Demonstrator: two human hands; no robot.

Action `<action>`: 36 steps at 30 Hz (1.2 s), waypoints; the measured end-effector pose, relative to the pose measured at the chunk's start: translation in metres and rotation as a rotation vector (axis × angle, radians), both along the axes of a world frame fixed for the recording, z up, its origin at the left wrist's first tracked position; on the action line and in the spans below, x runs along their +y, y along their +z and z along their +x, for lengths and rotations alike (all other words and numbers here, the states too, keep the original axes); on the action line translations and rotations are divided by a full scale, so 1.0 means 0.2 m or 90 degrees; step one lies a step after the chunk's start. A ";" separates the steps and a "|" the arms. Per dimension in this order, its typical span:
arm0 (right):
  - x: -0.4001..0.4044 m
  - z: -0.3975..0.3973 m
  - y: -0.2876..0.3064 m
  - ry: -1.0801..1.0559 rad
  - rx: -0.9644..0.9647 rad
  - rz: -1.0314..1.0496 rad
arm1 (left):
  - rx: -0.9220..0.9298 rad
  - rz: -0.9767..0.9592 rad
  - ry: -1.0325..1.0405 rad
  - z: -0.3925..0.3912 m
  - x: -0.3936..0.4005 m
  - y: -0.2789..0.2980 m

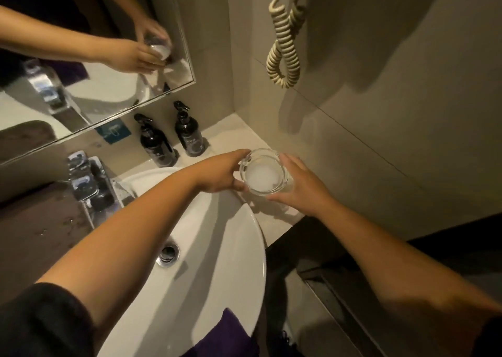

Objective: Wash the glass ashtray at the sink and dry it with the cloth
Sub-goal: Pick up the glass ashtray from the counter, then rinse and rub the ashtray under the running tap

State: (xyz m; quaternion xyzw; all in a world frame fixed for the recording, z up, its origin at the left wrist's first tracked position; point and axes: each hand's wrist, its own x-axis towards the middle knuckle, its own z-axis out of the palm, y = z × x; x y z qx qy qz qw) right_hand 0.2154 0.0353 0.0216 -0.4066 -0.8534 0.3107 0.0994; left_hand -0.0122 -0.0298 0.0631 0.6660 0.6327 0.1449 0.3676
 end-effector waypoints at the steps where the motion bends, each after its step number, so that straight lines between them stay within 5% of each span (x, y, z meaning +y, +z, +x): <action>1: -0.01 -0.01 0.02 0.026 -0.001 0.005 | -0.013 0.003 0.022 0.00 -0.05 0.02; 20: -0.48 -0.32 0.04 0.456 0.001 -0.072 | -0.214 -0.041 0.477 0.16 -1.15 -0.05; 29: -0.65 -0.55 -0.03 0.542 0.015 -0.084 | -0.757 0.167 0.903 0.21 -1.25 -0.28; 36: -0.67 -0.65 -0.04 0.583 -0.049 -0.044 | -0.790 0.250 1.087 0.18 -1.19 -0.40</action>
